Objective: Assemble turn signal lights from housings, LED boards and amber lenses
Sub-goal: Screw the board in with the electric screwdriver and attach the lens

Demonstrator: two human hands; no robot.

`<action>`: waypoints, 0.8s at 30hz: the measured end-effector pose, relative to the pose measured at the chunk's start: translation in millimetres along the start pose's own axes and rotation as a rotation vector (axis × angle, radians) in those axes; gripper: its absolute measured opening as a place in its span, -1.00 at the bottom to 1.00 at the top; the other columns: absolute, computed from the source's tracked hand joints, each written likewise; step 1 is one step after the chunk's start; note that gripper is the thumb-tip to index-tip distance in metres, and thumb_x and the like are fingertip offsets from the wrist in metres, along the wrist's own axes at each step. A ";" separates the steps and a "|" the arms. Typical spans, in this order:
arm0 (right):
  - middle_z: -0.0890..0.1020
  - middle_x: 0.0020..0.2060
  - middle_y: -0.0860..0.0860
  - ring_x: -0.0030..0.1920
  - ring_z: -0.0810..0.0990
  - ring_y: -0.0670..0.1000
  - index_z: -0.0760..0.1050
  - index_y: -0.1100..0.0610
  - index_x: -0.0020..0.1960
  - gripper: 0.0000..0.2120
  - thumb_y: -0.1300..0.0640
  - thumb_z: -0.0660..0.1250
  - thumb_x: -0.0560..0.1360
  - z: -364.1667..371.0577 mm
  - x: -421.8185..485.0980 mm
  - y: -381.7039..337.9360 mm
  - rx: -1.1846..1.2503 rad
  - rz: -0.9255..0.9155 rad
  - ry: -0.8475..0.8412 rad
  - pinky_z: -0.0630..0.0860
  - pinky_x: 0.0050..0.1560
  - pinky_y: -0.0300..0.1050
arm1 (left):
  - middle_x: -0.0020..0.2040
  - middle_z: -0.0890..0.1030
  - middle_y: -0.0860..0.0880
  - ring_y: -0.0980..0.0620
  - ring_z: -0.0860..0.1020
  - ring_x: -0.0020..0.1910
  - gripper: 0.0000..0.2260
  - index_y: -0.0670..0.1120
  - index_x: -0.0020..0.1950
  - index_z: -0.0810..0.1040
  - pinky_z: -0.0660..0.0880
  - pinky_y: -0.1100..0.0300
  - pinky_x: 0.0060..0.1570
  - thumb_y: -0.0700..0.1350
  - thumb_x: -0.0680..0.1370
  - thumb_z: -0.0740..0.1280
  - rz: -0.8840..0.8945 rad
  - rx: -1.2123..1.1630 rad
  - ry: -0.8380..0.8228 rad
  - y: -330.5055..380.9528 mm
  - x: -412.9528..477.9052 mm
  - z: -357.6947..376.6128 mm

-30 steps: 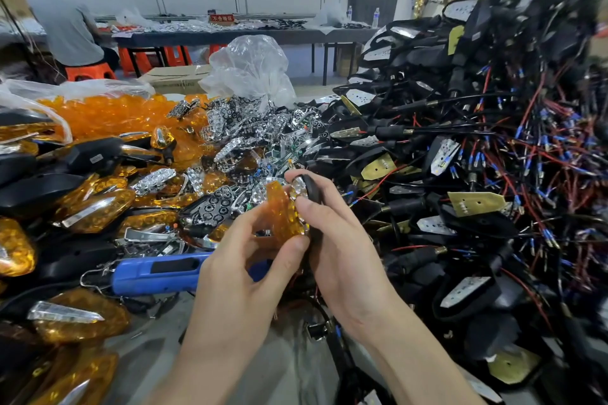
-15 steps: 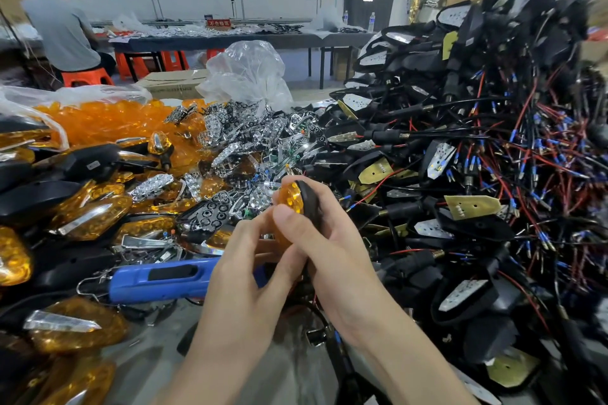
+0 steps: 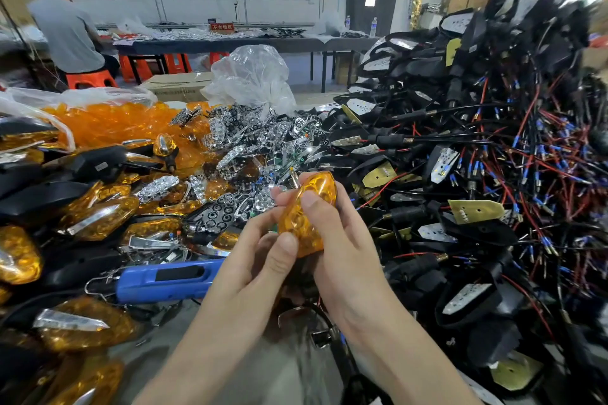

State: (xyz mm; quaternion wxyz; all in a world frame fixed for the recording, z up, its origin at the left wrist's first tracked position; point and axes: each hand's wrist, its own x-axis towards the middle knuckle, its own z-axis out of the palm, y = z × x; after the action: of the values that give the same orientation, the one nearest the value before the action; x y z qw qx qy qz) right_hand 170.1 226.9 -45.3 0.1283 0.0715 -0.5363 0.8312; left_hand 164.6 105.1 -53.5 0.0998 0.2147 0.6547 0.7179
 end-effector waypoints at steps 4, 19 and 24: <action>0.74 0.00 -0.01 0.07 0.71 -0.05 0.63 -0.22 -0.02 -0.82 -0.21 0.33 0.45 0.7 -2.3 0.1 -0.016 0.048 0.006 0.64 -0.10 -0.16 | -0.22 0.60 -0.06 -0.06 0.51 -0.32 -0.42 0.18 0.10 0.62 0.43 0.03 -0.29 0.49 0.23 0.43 -0.094 -0.045 -0.056 1.7 -1.0 -5.6; 0.71 0.03 -0.04 -0.34 0.59 -0.02 0.54 -0.05 0.06 -0.68 -0.25 0.32 0.47 -0.4 -4.9 3.3 -0.130 0.084 -0.086 0.51 -0.50 -0.14 | -0.27 0.45 -0.18 0.00 0.40 -0.37 -0.46 -0.14 0.17 0.61 0.33 0.24 -0.49 0.13 0.30 0.44 -0.163 -0.252 -0.076 4.8 0.4 -6.1; 0.71 0.03 -0.04 -0.30 0.62 -0.04 0.58 -0.10 0.00 -0.75 -0.24 0.33 0.47 -0.8 -5.1 2.0 -0.130 0.076 -0.083 0.47 -0.51 -0.19 | -0.18 0.45 -0.18 0.01 0.43 -0.35 -0.64 -0.10 0.17 0.63 0.32 0.24 -0.50 -0.02 0.42 0.51 -0.218 -0.293 -0.089 6.7 0.6 -6.4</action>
State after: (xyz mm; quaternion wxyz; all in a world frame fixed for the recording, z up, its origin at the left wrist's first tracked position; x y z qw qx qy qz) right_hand 174.4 226.2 -48.7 0.0789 0.0769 -0.5962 0.7952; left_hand 162.2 98.7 -47.1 0.2361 0.1569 0.5575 0.7803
